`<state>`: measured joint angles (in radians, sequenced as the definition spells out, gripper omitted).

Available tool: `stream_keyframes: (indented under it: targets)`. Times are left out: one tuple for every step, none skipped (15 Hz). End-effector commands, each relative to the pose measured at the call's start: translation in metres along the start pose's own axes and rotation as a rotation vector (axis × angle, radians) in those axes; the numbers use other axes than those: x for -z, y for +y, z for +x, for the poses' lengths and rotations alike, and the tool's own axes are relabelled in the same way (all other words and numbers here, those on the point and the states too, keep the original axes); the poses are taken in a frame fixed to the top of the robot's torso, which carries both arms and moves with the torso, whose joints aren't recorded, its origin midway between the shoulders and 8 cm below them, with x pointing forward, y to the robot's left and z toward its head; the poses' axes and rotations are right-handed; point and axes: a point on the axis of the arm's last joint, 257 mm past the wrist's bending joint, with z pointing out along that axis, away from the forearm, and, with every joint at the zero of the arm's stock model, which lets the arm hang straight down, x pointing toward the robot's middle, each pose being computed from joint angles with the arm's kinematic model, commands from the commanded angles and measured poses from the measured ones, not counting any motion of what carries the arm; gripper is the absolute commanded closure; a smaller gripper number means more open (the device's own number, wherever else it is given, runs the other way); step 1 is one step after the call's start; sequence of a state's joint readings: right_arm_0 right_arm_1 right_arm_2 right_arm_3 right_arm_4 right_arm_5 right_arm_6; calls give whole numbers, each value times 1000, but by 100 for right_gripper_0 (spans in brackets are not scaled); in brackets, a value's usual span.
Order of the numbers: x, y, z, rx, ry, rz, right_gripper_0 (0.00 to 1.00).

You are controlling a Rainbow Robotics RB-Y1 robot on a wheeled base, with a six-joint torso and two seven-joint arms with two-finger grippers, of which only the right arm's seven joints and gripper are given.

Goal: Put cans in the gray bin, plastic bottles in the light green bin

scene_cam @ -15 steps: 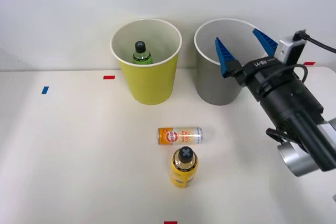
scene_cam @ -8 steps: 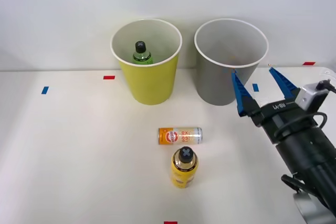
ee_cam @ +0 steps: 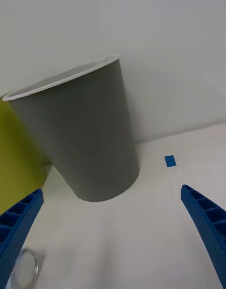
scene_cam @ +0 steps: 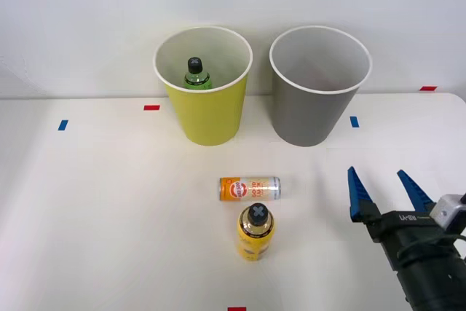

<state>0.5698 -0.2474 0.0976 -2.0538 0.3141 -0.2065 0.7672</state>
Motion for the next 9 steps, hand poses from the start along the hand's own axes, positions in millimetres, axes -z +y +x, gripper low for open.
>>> stream_keyframes:
  targets:
    - [18,-19,10,3,18,71,0]
    - [21,-22,11,5,22,83,0]
    - [25,-25,13,13,30,89,0]
    - [29,-29,15,15,37,99,0]
    - [33,-35,17,24,44,112,0]
    - [37,-40,18,30,50,123,0]
    - [39,-43,18,29,52,132,0]
    - [40,-48,19,33,53,146,0]
    - [40,-53,28,14,55,165,0]
